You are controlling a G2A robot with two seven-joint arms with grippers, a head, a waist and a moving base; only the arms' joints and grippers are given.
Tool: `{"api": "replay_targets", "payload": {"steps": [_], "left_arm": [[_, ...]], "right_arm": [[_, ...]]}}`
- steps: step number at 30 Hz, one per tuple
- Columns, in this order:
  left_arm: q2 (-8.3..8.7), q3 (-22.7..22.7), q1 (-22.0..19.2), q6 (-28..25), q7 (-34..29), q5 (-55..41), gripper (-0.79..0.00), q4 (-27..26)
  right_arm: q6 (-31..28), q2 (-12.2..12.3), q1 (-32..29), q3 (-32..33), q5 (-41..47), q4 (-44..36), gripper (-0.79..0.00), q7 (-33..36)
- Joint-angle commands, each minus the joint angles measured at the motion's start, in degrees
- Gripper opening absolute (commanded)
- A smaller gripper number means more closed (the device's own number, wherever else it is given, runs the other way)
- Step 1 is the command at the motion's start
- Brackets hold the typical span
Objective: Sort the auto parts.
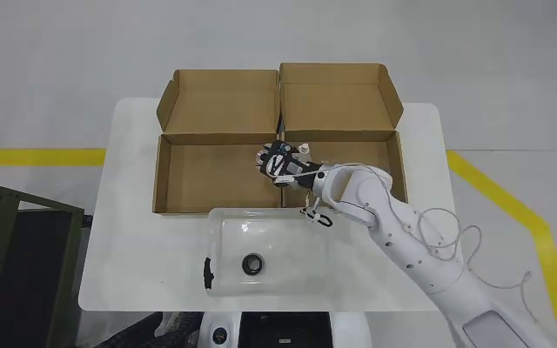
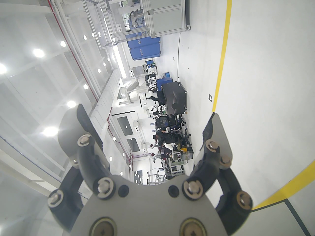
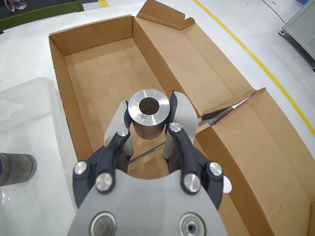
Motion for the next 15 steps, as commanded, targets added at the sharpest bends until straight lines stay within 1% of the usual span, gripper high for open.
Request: {"api": "replay_targets", "payload": {"steps": [1, 15], "left_arm": [[0.00, 0.0, 0.0, 0.0, 0.0, 0.0, 0.000, 0.0], [0.00, 0.0, 0.0, 0.0, 0.0, 0.0, 0.000, 0.0]], "right_arm": [[0.5, -0.6, 1.1, -1.2, -0.4, 1.1, -0.785, 0.4], [2.4, -4.7, 7.5, -6.9, -2.0, 10.4, -0.785, 2.3]]}}
